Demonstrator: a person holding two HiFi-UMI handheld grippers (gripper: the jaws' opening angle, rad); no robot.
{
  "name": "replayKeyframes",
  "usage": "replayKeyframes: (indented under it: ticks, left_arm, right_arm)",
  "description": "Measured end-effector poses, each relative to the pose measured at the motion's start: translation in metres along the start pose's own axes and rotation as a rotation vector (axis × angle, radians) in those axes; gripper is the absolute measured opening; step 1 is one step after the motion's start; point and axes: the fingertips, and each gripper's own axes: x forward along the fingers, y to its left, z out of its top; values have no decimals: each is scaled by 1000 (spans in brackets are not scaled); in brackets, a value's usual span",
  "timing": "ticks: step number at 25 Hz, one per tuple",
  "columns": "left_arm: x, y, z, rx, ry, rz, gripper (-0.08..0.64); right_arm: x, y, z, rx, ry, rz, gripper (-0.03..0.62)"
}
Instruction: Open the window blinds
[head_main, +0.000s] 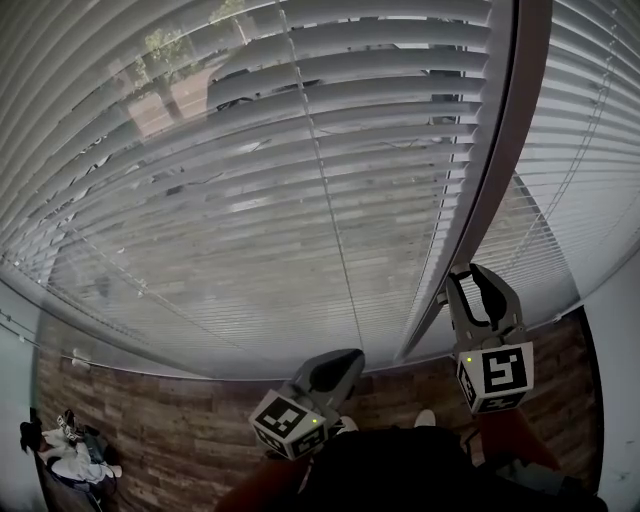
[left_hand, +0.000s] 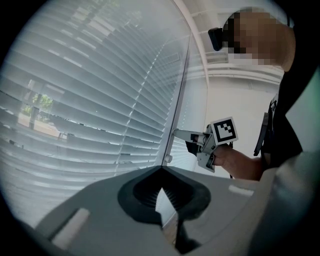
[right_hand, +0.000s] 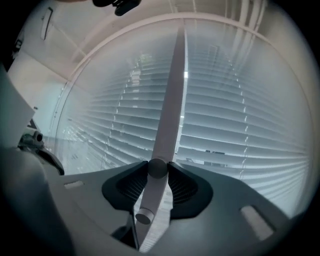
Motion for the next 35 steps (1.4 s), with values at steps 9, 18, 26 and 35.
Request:
replayKeyframes:
  ticks: [9, 18, 26, 35]
  left_arm:
    - [-3, -4, 0, 2, 0, -3, 0]
    - [-2, -3, 1, -5, -17, -7, 0]
    - [-3, -1, -2, -1, -5, 1, 0]
    - [-3, -5, -3, -3, -8, -6, 0]
  right_arm:
    - [-3, 8, 2, -374, 60, -42, 146]
    - [-1, 7, -6, -704, 125, -116, 144]
    - [-6, 5, 14, -45, -40, 21, 210]
    - [-3, -4, 1, 344, -31, 108, 206]
